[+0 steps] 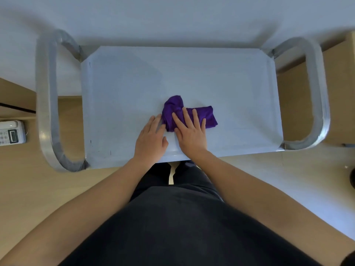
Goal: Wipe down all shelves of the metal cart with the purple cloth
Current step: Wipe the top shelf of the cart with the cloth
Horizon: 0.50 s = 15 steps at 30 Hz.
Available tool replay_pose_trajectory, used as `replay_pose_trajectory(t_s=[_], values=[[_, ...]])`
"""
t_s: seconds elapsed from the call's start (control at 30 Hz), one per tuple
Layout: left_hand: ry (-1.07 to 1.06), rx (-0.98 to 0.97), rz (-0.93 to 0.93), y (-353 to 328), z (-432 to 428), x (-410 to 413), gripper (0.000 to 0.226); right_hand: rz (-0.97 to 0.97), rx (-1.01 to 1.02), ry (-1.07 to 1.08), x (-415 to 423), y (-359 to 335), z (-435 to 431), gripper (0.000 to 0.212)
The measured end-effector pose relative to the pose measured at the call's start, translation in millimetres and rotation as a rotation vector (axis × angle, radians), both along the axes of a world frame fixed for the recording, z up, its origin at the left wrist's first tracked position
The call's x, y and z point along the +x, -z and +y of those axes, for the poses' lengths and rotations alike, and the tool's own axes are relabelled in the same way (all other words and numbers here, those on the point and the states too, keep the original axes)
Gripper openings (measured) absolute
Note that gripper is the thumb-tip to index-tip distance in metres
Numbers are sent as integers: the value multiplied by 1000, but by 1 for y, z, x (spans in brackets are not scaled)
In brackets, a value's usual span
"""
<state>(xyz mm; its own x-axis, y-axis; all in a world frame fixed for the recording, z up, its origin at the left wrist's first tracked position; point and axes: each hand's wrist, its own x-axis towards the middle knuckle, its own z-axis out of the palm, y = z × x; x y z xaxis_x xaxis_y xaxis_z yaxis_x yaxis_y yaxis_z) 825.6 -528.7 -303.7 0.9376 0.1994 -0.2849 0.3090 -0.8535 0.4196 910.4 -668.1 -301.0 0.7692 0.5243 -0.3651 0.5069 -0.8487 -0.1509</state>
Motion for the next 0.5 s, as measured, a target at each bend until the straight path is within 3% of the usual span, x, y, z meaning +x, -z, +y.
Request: replay_pose_trajectory(t_s=[0.17, 0.5], values=[[-10, -21, -22, -2, -3, -12, 35, 11, 5, -23, -29, -4, -17, 52], [125, 50, 1, -5, -49, -13, 43, 9, 67, -40, -33, -7, -79, 50]])
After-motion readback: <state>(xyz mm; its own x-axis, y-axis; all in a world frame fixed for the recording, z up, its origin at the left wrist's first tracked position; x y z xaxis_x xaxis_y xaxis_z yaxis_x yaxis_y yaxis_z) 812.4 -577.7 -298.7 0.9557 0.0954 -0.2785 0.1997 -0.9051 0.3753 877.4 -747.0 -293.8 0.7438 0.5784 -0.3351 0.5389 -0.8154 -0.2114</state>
